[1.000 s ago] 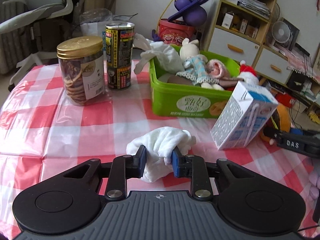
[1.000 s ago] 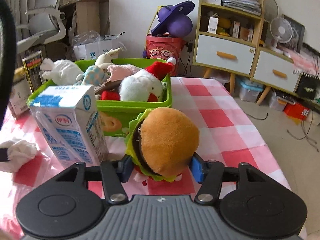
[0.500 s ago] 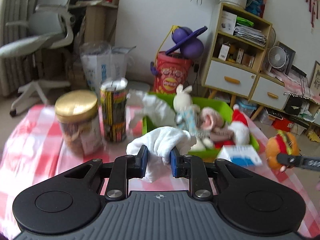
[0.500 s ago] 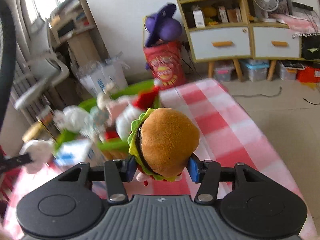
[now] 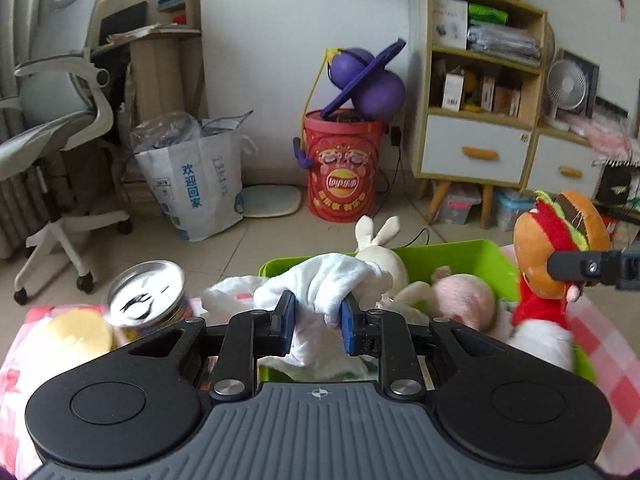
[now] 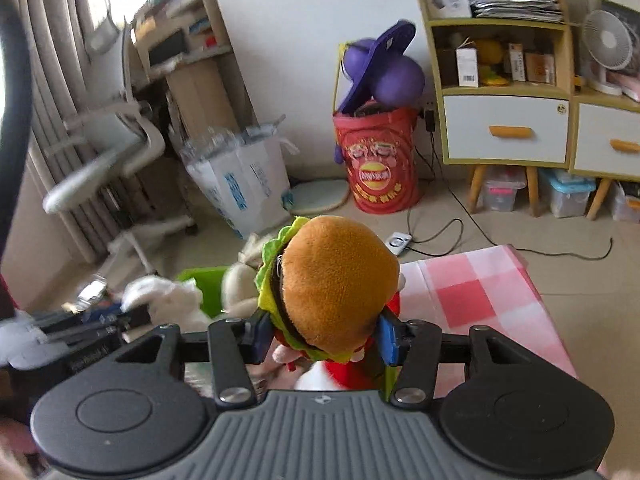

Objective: Organize soft objects
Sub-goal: 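Carry the white cloth with the left tool while the right tool carries the hamburger over the bin, then open the left tool dropping the cloth into the bin while the right tool releases the hamburger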

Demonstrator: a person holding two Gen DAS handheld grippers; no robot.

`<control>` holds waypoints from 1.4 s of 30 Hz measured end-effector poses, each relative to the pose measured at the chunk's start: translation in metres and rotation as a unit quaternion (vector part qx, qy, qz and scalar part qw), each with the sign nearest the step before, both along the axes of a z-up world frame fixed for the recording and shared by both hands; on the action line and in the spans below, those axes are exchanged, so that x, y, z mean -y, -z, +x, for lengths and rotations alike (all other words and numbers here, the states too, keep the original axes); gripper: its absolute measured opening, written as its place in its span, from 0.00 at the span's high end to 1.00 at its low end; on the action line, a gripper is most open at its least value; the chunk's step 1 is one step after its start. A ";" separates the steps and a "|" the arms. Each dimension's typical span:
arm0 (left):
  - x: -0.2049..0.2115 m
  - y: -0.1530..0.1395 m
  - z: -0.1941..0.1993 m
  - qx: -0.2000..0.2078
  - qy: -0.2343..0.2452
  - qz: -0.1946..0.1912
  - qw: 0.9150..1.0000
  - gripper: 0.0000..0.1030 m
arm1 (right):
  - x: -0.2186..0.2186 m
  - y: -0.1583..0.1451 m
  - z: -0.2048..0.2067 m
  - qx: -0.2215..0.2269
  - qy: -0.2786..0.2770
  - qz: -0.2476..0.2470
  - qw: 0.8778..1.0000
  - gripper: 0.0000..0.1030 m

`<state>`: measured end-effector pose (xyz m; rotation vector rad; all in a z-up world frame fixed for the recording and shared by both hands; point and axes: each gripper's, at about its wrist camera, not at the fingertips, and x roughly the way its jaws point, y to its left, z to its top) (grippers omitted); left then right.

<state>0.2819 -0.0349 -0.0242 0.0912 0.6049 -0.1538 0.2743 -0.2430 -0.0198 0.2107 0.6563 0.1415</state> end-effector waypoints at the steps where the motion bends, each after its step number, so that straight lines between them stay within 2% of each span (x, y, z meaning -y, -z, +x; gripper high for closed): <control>1: 0.001 0.004 0.004 -0.002 0.000 0.005 1.000 0.78 | -0.002 0.006 0.008 -0.007 -0.001 -0.010 1.000 0.66; 5: 0.012 0.017 0.018 -0.010 0.014 0.036 0.999 0.78 | -0.007 0.028 0.027 -0.036 -0.017 -0.039 0.998 0.66; 8: 0.025 0.028 0.024 -0.014 0.028 0.073 0.997 0.78 | -0.015 0.039 0.035 -0.048 -0.033 -0.059 0.997 0.66; 11: 0.031 0.039 0.027 -0.024 0.028 0.082 0.996 0.78 | -0.018 0.042 0.037 -0.048 -0.034 -0.062 0.996 0.66; 13: 0.029 0.040 0.028 -0.026 0.022 0.075 0.997 0.77 | -0.017 0.041 0.038 -0.048 -0.032 -0.059 0.997 0.65; 16: 0.026 0.034 0.025 -0.021 0.020 0.056 0.998 0.67 | -0.014 0.038 0.033 -0.041 -0.025 -0.057 0.997 0.58; 18: 0.026 0.028 0.021 -0.017 0.021 0.050 0.998 0.65 | -0.012 0.033 0.028 -0.037 -0.020 -0.049 0.998 0.54; 22: 0.026 0.017 0.014 -0.021 0.020 0.052 0.998 0.46 | -0.006 0.021 0.018 -0.030 -0.009 -0.032 0.999 0.49; 24: 0.025 0.011 0.006 -0.019 0.018 0.048 0.998 0.42 | -0.003 0.012 0.010 -0.028 -0.006 -0.027 0.999 0.45; 26: 0.022 0.004 -0.002 -0.017 0.015 0.040 0.999 0.34 | 0.000 0.002 0.000 -0.023 -0.003 -0.028 0.999 0.39; 33: 0.007 -0.023 -0.050 -0.018 -0.005 0.010 1.000 0.19 | 0.013 -0.027 -0.046 -0.013 0.019 -0.027 0.999 0.35; 37: -0.002 -0.033 -0.087 -0.027 -0.028 0.005 0.999 0.06 | 0.015 -0.037 -0.079 -0.015 0.035 -0.032 0.999 0.31; 42: -0.012 -0.040 -0.131 -0.050 -0.055 0.000 0.997 0.05 | 0.008 -0.039 -0.123 -0.023 0.048 -0.035 0.998 0.27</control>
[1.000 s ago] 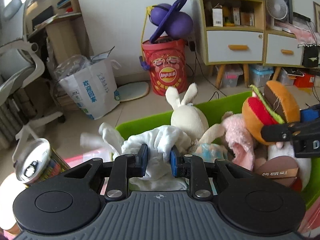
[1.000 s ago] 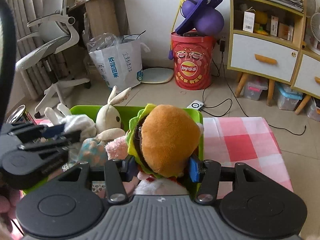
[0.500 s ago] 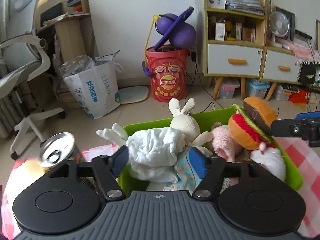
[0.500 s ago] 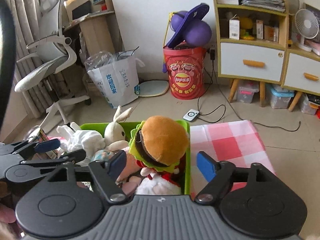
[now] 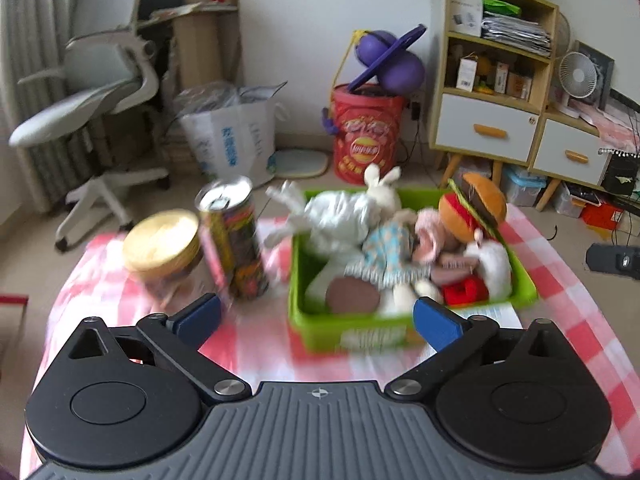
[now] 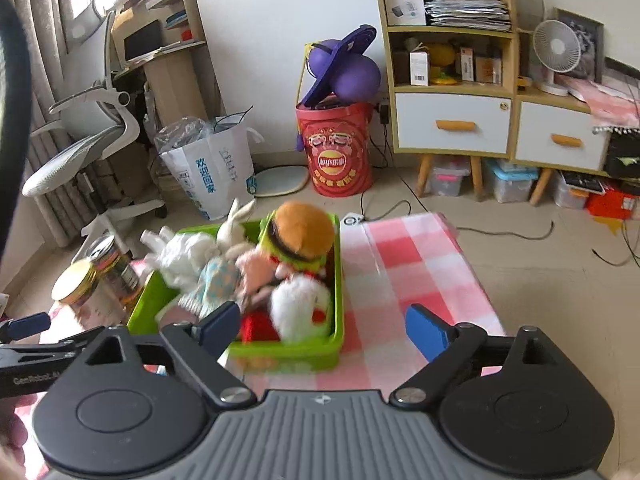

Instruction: Organize soft objects

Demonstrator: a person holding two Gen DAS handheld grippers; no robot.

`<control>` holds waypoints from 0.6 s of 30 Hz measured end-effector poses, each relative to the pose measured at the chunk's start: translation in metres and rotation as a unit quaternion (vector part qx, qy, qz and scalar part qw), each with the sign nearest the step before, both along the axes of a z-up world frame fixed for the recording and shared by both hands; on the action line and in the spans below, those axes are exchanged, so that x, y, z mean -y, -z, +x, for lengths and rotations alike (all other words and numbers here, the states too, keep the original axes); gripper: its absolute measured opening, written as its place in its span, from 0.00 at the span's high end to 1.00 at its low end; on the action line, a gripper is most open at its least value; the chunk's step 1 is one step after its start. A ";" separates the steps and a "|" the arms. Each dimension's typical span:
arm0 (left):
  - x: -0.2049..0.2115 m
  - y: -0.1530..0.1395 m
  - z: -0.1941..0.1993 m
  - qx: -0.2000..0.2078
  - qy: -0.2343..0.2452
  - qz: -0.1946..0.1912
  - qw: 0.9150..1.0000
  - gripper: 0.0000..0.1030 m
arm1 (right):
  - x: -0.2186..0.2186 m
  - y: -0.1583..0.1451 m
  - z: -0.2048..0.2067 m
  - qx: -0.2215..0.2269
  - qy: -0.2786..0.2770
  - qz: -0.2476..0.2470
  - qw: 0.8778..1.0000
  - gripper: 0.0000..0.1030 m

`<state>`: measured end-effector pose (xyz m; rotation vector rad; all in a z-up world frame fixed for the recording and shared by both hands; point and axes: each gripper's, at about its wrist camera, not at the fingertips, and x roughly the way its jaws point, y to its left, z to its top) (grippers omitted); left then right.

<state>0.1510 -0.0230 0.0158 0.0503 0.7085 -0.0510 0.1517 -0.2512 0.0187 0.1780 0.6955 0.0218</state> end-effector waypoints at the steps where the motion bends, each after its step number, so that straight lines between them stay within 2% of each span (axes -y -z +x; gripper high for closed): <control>1: -0.002 -0.001 -0.009 -0.005 -0.003 -0.001 1.000 0.05 | -0.004 0.001 -0.008 -0.004 -0.002 -0.004 1.000 0.27; 7: -0.009 -0.001 -0.059 -0.028 -0.019 0.011 0.999 0.05 | -0.028 0.003 -0.055 -0.025 -0.004 -0.006 1.000 0.27; 11: -0.015 -0.002 -0.085 -0.038 -0.029 0.005 0.999 0.05 | -0.045 0.003 -0.077 -0.034 -0.002 -0.027 0.999 0.24; 18: -0.023 0.003 -0.107 -0.062 -0.042 0.001 0.997 0.05 | -0.065 0.011 -0.104 -0.040 0.005 -0.035 0.999 0.19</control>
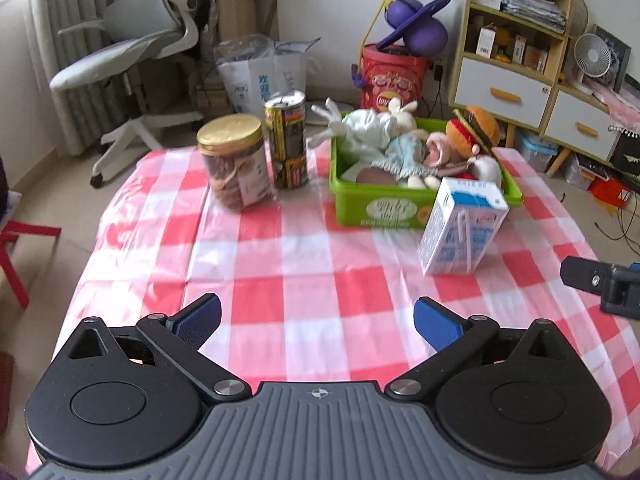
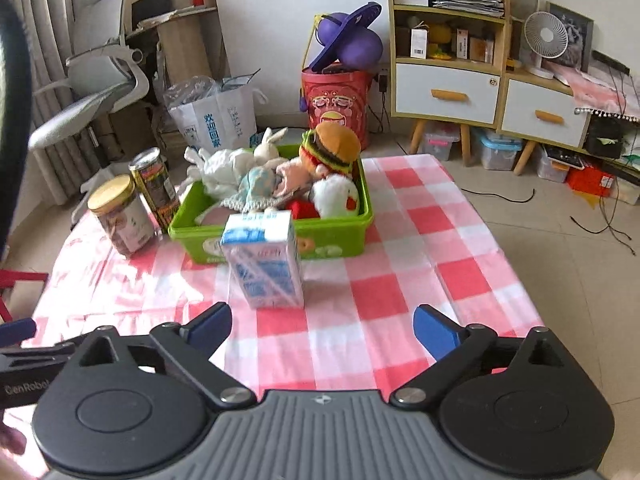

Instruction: Organize soft objects

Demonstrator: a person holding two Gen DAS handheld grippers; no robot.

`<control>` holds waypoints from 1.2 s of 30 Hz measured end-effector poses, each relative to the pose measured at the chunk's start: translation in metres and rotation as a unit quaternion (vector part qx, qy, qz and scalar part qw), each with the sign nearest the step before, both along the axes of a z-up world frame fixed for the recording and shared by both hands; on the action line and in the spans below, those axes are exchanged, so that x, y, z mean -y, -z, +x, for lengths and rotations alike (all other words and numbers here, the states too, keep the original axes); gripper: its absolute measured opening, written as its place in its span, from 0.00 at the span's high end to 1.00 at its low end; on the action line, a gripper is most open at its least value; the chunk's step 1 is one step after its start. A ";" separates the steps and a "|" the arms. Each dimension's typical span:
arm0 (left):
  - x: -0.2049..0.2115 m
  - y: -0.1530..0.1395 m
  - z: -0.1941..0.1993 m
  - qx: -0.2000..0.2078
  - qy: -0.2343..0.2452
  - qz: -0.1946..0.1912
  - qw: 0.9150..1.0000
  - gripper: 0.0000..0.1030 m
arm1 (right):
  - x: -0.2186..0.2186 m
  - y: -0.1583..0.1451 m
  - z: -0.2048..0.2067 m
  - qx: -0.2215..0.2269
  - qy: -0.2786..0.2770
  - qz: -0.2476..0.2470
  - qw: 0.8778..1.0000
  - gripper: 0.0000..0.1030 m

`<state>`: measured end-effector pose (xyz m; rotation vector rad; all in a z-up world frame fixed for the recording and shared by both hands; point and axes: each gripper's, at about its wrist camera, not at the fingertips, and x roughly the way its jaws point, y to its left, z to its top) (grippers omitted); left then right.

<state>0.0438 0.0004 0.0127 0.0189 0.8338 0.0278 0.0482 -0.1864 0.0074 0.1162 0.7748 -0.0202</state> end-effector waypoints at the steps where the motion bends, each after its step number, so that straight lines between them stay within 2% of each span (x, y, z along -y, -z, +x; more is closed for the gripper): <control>1: -0.002 0.001 -0.002 -0.005 -0.003 -0.005 1.000 0.05 | -0.003 0.002 -0.003 -0.001 -0.002 -0.006 1.000 0.19; 6: -0.014 0.001 -0.007 -0.025 -0.016 -0.030 0.999 0.05 | -0.012 0.006 -0.010 -0.014 -0.007 -0.004 1.000 0.19; 10: -0.017 -0.002 -0.010 -0.011 -0.025 -0.018 0.999 0.05 | -0.013 0.004 -0.009 -0.014 -0.002 0.005 1.000 0.19; 15: -0.018 -0.004 -0.010 -0.012 -0.025 -0.013 1.000 0.05 | -0.016 0.005 -0.006 -0.025 0.001 0.021 0.999 0.19; 36: -0.003 -0.005 -0.010 -0.011 -0.013 -0.012 1.000 0.05 | -0.020 0.007 -0.006 -0.029 0.001 0.014 0.999 0.19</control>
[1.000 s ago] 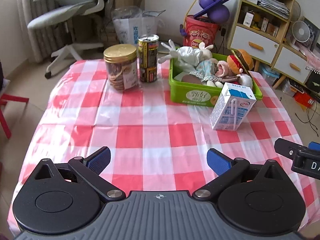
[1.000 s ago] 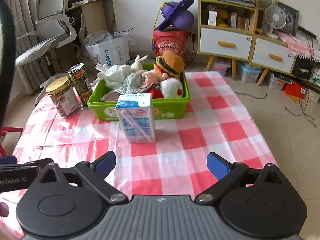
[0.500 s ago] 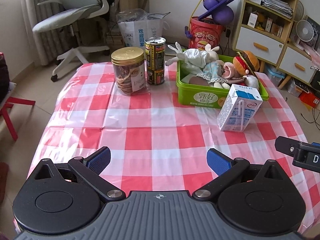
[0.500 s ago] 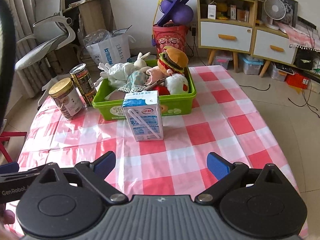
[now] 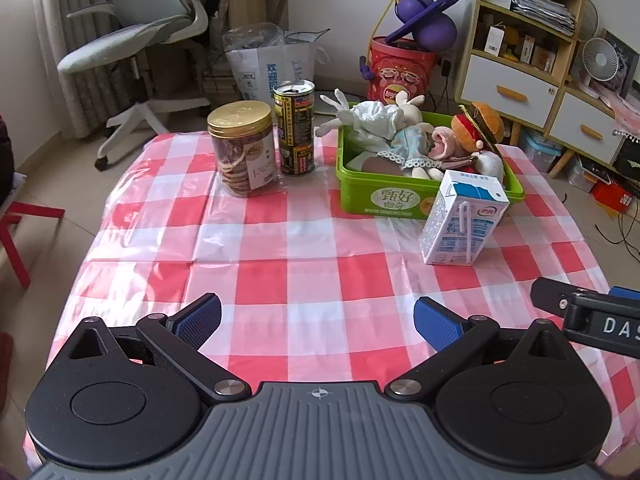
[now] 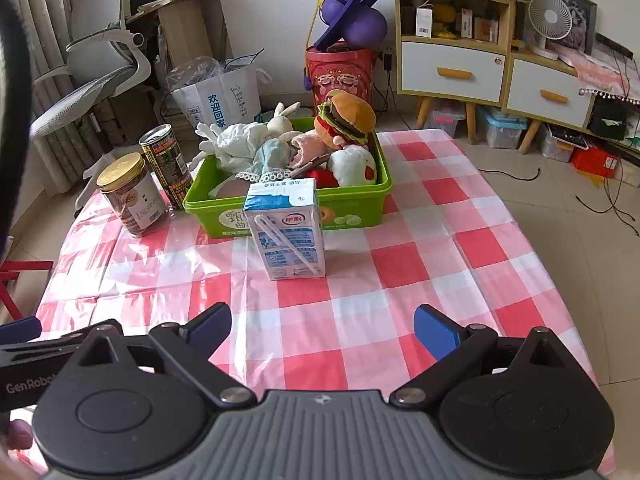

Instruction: Organize soft objects

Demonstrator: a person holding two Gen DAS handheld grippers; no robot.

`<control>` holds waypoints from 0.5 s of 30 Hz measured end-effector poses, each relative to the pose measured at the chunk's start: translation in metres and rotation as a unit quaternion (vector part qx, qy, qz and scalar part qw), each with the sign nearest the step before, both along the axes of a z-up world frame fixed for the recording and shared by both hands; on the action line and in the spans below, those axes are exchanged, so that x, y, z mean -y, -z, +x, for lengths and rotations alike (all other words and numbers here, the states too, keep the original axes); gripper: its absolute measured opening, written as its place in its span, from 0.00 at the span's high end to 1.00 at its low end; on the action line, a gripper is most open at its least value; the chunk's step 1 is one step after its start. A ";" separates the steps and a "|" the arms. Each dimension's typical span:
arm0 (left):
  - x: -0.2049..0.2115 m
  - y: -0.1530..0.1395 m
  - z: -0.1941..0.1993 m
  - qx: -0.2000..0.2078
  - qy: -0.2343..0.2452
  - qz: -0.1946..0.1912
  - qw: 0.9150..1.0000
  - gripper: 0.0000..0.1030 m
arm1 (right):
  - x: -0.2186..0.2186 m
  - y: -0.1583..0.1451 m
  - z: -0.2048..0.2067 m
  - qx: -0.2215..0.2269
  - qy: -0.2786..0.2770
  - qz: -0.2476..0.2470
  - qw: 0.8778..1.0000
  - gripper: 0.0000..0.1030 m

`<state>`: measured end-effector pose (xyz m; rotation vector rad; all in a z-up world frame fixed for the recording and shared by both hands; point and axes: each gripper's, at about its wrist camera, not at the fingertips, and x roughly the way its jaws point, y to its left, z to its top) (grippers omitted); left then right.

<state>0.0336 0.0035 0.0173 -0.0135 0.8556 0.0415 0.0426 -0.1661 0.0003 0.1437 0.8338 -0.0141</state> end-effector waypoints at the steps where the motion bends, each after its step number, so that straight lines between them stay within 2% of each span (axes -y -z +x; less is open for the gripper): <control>1: 0.001 0.000 0.000 0.001 0.000 0.000 1.000 0.05 | 0.000 0.000 0.000 -0.001 0.000 0.000 1.000 0.18; 15: 0.003 0.001 0.001 -0.002 0.002 -0.001 1.000 0.05 | 0.001 0.001 0.000 -0.004 0.000 0.001 1.000 0.18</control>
